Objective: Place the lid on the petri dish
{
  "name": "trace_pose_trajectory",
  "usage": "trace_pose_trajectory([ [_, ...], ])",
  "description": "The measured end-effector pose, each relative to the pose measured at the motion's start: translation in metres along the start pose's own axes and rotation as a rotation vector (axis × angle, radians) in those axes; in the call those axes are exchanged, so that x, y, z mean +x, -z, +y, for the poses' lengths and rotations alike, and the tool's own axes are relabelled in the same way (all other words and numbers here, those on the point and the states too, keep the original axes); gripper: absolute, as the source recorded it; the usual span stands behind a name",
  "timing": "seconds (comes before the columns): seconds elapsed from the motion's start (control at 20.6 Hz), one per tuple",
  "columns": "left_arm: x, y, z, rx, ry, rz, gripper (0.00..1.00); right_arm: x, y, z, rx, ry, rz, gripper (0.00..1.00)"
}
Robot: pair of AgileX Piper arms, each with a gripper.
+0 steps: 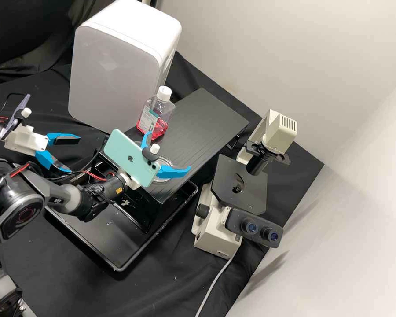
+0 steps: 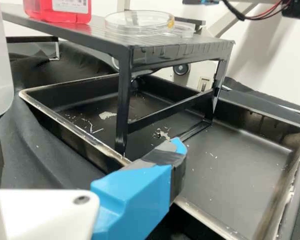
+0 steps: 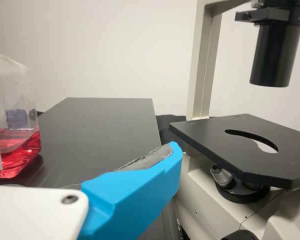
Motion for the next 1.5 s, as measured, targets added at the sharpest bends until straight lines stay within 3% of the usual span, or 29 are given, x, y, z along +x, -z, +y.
trace_pose_trajectory([
  [0.1, 0.0, 0.0, -0.0011, -0.002, 0.004, 0.001, 1.0, -0.005, 0.004, -0.001, -0.003, -0.008, 0.025, 1.0],
  [0.34, 0.001, -0.002, -0.0019, 0.0, 0.007, -0.006, 1.0, -0.02, 0.012, -0.008, -0.077, -0.042, 0.084, 1.0],
  [0.48, 0.001, -0.002, -0.0019, 0.0, 0.007, -0.006, 1.0, -0.028, 0.013, -0.016, -0.114, -0.046, 0.091, 1.0],
  [0.68, 0.001, -0.002, -0.0031, 0.0, 0.011, -0.008, 1.0, -0.038, 0.012, -0.027, -0.152, -0.022, 0.068, 1.0],
  [0.97, 0.001, -0.002, -0.0031, 0.0, 0.011, -0.008, 1.0, -0.051, 0.011, -0.042, -0.181, 0.022, 0.035, 1.0],
  [1.12, 0.001, -0.002, -0.0031, 0.0, 0.011, -0.008, 1.0, -0.057, 0.013, -0.05, -0.186, 0.055, 0.041, 1.0],
  [1.26, 0.002, -0.003, -0.0035, 0.0, 0.013, -0.012, 1.0, -0.059, 0.014, -0.053, -0.181, 0.059, 0.033, 1.0],
  [1.5, 0.002, -0.004, -0.0036, 0.001, 0.013, -0.013, 1.0, -0.059, 0.013, -0.055, -0.224, 0.056, 0.013, 1.0],
])
